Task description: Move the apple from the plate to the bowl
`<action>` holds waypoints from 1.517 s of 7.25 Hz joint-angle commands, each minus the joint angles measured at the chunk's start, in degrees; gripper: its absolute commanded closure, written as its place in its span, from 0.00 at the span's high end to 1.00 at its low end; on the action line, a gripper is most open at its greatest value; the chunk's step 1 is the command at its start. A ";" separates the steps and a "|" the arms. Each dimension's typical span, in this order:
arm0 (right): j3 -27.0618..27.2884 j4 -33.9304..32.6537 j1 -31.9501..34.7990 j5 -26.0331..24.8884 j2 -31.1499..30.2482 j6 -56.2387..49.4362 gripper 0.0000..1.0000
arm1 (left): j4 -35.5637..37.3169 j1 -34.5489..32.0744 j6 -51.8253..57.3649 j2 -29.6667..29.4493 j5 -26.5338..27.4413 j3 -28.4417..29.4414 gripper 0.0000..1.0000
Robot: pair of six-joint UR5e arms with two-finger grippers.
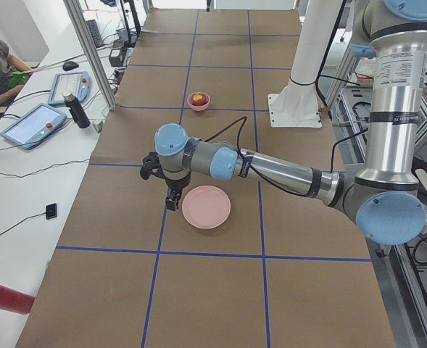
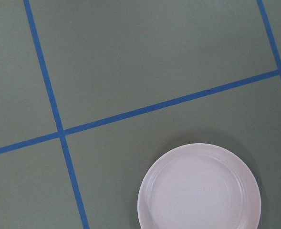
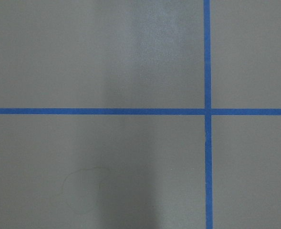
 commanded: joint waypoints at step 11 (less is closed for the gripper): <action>-0.07 -0.23 0.00 -1.73 -0.66 -7.05 1.00 | -0.47 -0.30 -3.46 10.04 2.22 -6.29 0.98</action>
